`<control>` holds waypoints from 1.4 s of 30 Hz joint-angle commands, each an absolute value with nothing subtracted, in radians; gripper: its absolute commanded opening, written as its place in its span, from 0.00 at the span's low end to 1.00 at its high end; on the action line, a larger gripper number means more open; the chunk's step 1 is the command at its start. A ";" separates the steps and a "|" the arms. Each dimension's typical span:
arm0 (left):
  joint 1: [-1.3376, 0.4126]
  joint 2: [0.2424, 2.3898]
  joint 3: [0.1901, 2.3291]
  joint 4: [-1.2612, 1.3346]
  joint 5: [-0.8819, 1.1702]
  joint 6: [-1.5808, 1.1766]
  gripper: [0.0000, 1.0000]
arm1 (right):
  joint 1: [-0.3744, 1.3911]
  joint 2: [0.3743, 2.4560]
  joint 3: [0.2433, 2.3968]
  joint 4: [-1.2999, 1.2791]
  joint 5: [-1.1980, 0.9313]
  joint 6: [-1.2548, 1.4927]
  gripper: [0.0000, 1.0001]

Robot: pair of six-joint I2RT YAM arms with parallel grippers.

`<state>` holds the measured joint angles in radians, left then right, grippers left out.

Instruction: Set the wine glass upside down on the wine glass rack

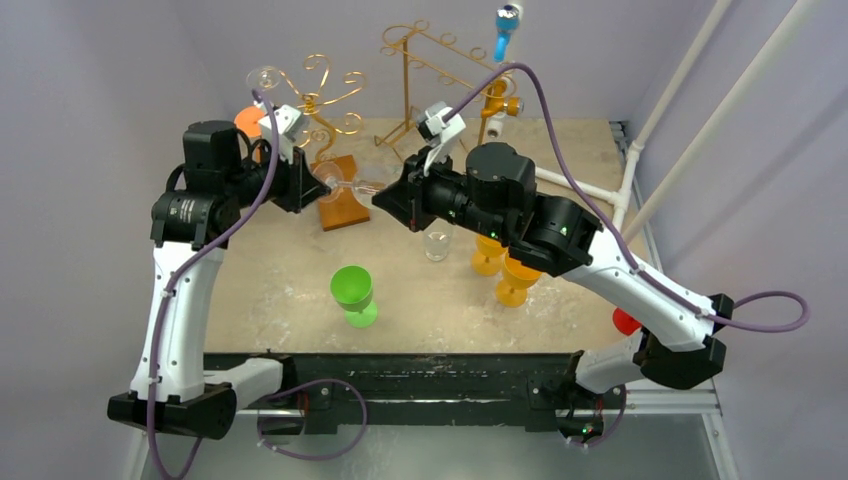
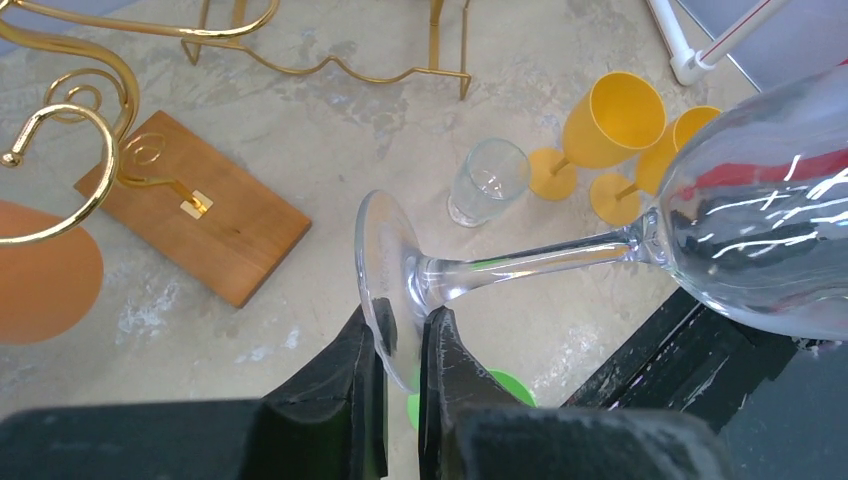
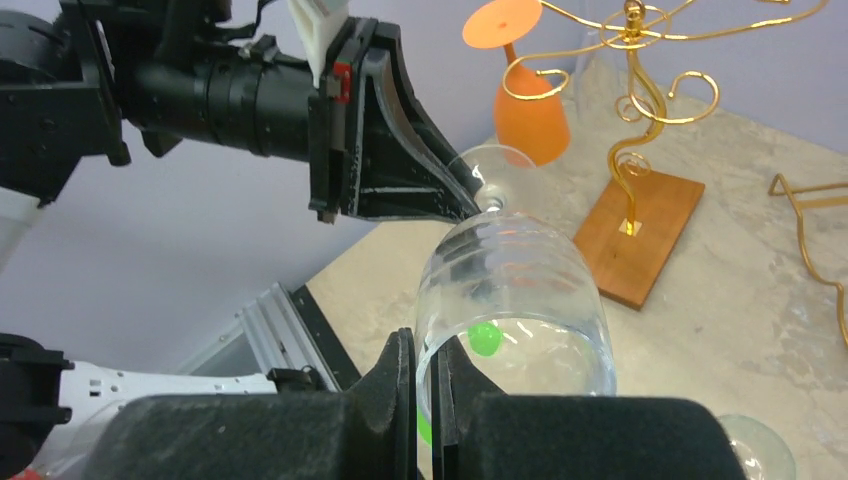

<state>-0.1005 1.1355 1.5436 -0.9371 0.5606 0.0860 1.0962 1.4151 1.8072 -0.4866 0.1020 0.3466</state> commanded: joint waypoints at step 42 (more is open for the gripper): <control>-0.115 1.067 1.632 -0.627 0.471 0.939 0.00 | 1.002 1.472 1.869 -0.386 -0.079 0.175 0.99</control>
<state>-0.1135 1.0893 1.6310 -0.7162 0.3634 0.8444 1.0073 1.4578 1.8820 -0.4870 0.0097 0.2710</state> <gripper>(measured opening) 0.118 0.987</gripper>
